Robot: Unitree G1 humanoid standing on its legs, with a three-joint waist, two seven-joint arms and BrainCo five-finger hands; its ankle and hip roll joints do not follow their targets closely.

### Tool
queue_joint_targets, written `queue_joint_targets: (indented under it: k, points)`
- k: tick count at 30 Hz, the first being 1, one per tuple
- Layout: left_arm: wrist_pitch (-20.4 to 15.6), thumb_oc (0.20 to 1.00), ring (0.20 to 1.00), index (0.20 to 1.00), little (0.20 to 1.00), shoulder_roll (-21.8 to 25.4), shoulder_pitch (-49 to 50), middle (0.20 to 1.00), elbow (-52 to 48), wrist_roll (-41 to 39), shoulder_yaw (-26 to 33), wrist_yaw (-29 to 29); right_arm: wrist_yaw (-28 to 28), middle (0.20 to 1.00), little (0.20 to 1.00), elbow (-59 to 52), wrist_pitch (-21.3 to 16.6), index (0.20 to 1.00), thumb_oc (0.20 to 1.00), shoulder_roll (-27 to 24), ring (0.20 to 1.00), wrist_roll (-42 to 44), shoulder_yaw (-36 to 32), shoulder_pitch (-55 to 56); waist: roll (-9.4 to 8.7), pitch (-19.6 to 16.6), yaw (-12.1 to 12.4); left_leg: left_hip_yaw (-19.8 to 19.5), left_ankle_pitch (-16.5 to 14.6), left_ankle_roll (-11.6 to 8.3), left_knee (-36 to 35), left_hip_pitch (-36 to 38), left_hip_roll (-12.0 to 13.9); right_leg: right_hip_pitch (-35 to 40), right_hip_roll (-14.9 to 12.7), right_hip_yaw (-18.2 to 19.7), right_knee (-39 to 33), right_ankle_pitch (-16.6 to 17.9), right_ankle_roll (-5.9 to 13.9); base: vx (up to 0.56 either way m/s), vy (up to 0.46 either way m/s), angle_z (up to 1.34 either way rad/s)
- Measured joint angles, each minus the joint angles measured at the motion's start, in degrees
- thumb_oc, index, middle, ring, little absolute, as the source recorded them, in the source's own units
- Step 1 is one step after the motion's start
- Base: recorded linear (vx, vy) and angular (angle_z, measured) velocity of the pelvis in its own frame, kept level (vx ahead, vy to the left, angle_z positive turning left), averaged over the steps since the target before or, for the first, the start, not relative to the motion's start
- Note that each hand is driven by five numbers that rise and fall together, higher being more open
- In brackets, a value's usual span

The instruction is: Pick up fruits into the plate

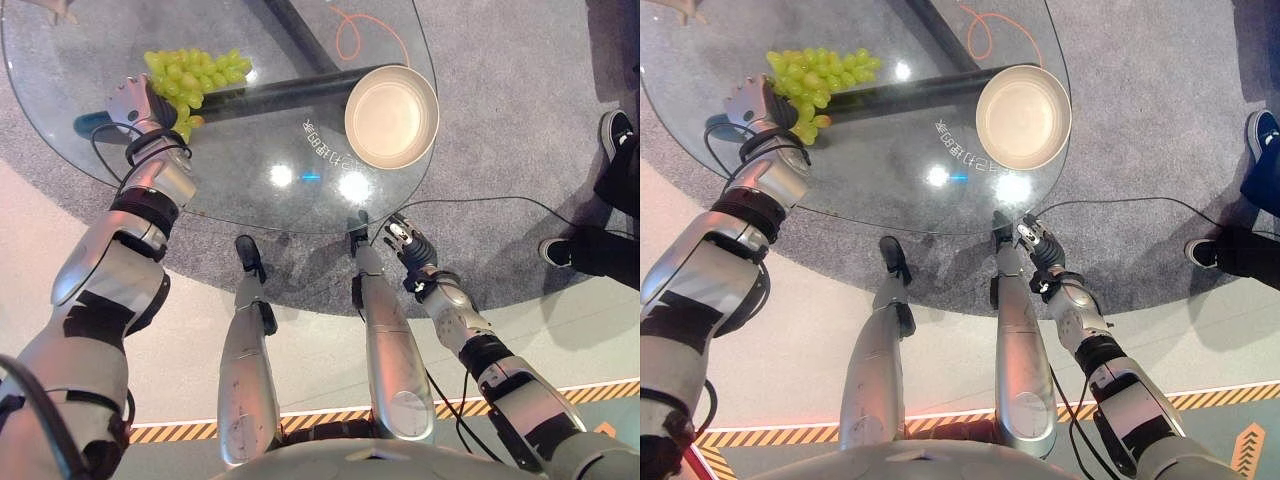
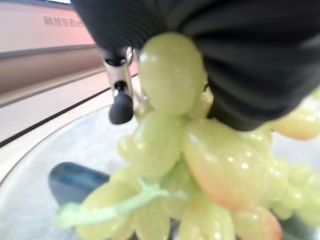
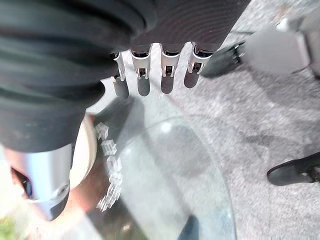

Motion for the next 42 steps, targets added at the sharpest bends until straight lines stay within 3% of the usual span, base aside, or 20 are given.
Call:
queue_joint_targets:
  k: [15,24,30,32,36,37,39,40,41,42]
  points:
    - [-7.4,0.2,0.2,0.2,0.2,9.6,9.0,0.2,-15.6,8.8,0.7,-6.5,-0.3,1.0,1.0,-11.6,-2.1,1.0,1.0,-1.2,1.0,-6.9,-1.4,4.7,0.95,0.5,2.2,-1.2,0.5,0.0,-4.7,14.3,-0.1,15.0,-0.4,-2.6,-3.6,-0.4,-0.12,0.01,0.01,0.05]
    - [-13.1,0.2,0.2,0.2,0.2,17.2,15.0,0.2,-27.9,11.4,1.8,-11.6,0.6,1.0,1.0,-25.4,-2.3,1.0,1.0,-6.0,1.0,-11.9,-8.7,7.6,1.83,0.7,2.9,-1.8,0.8,-0.11,-6.8,19.8,-0.1,21.8,-0.4,-4.2,-7.0,-0.1,-0.41,0.04,-0.002,0.06]
    - [-16.9,0.2,0.2,0.2,0.2,22.1,19.1,0.2,-34.5,15.8,5.6,-15.5,5.3,1.0,1.0,-34.2,2.0,1.0,1.0,-12.7,1.0,-14.6,-14.2,7.2,2.09,0.6,3.2,-2.1,0.7,-0.17,-8.9,24.8,0.0,27.9,-0.3,-5.4,-10.4,0.0,-0.49,0.06,-0.016,0.06]
    - [-18.7,0.2,0.2,0.2,0.2,24.3,19.4,0.2,-37.2,17.7,8.1,-17.6,7.9,1.0,1.0,-36.5,4.3,1.0,1.0,-17.0,1.0,-16.4,-16.0,6.0,2.08,0.6,3.5,-2.3,0.8,-0.2,-9.3,26.4,0.0,29.9,-0.3,-6.0,-11.0,0.2,-0.48,0.04,-0.016,0.11]
    - [-18.7,0.2,0.2,0.2,0.2,24.3,19.4,0.2,-37.2,17.7,8.1,-17.6,7.9,1.0,1.0,-36.5,4.3,1.0,1.0,-17.0,1.0,-16.4,-16.0,6.0,2.08,0.6,3.5,-2.3,0.8,-0.2,-9.3,26.4,0.0,29.9,-0.3,-6.0,-11.0,0.2,-0.48,0.06,-0.016,0.02]
    - [-20.2,0.2,0.2,0.2,0.2,28.6,20.4,0.2,-41.4,18.9,10.7,-18.6,9.9,1.0,1.0,-40.6,5.2,1.0,1.0,-22.1,1.0,-18.1,-18.7,4.2,1.99,-0.8,4.8,-2.3,0.2,-0.61,-10.0,28.9,0.1,33.0,-0.3,-6.4,-12.7,0.2,-0.47,0.24,-0.063,0.05]
    - [-20.4,0.2,0.2,0.2,0.2,30.0,20.5,0.2,-43.4,19.2,11.6,-20.7,11.1,1.0,1.0,-41.6,8.0,1.0,1.0,-24.7,1.0,-19.8,-18.7,2.3,1.9,0.1,5.2,-2.6,-0.6,-0.73,-10.2,31.7,0.2,36.5,-0.4,-7.1,-13.4,0.1,-0.56,0.19,-0.046,0.11]
    - [-23.6,0.2,0.2,0.2,0.2,30.9,22.8,0.2,-47.9,20.3,11.5,-23.3,13.9,1.0,1.0,-42.5,11.1,1.0,1.0,-31.0,1.0,-22.4,-18.2,2.0,2.14,-0.7,5.5,-2.5,-1.3,-1.13,-10.9,36.7,0.1,42.1,-0.3,-7.6,-14.5,-0.7,0.05,0.13,-0.027,0.17]
    - [-26.1,0.2,0.2,0.2,0.2,31.1,26.7,0.2,-50.7,21.1,11.3,-23.2,14.5,1.0,1.0,-42.9,11.0,1.0,1.0,-32.2,1.0,-22.3,-19.3,3.7,1.93,-10.3,6.0,-2.4,-3.2,-1.49,-10.8,33.7,0.3,38.9,-0.4,-8.0,-14.3,-2.5,0.43,0.14,-0.031,0.17]
    - [-27.7,0.2,0.2,0.2,0.2,31.4,27.6,0.2,-51.6,21.3,11.2,-23.3,15.1,1.0,1.0,-43.0,11.0,1.0,1.0,-32.2,1.0,-22.3,-20.0,3.7,1.94,-13.6,6.2,-2.4,-3.0,-1.32,-10.9,33.6,0.2,38.9,-0.4,-8.2,-14.5,-2.6,0.56,0.1,-0.027,0.12]
